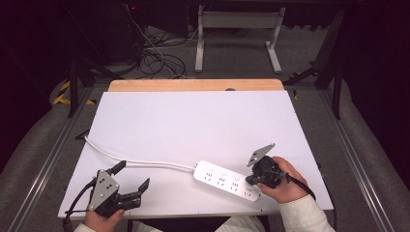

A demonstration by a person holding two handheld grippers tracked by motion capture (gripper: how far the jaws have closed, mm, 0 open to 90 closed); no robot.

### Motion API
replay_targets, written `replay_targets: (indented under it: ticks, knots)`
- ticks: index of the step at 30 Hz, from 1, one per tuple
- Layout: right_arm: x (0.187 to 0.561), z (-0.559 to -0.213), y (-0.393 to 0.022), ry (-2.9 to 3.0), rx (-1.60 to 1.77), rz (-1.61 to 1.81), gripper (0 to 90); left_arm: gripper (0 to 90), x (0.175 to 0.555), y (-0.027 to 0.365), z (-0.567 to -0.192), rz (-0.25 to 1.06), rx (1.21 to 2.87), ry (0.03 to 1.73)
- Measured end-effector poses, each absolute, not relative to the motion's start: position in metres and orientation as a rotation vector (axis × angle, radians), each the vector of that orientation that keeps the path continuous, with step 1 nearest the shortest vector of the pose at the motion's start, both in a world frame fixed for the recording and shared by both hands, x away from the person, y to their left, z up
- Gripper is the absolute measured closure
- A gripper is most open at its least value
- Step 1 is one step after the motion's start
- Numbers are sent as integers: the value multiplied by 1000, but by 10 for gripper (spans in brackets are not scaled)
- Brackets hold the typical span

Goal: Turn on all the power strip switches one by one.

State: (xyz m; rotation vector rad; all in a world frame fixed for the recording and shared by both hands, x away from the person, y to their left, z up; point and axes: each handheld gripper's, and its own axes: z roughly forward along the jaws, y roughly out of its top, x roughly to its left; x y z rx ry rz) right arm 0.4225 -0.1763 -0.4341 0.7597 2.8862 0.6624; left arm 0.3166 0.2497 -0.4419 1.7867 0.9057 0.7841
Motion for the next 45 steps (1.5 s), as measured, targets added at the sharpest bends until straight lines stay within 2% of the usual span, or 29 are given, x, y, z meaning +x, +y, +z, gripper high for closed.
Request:
replay_targets:
  ticks: [18, 21, 25, 45]
  knots:
    - [421, -436, -176, 2870, 786, 658, 900, 116, 316, 250, -442, 787, 1786, 906]
    - [418, -433, -179, 2833, 720, 755, 900, 117, 316, 250, -442, 787, 1785, 906]
    - [413, -411, -187, 2697, 697, 968, 900, 116, 317, 250, -442, 785, 1786, 908]
    - [413, -413, -180, 2686, 668, 1033, 900, 117, 317, 249, -442, 789, 1786, 907]
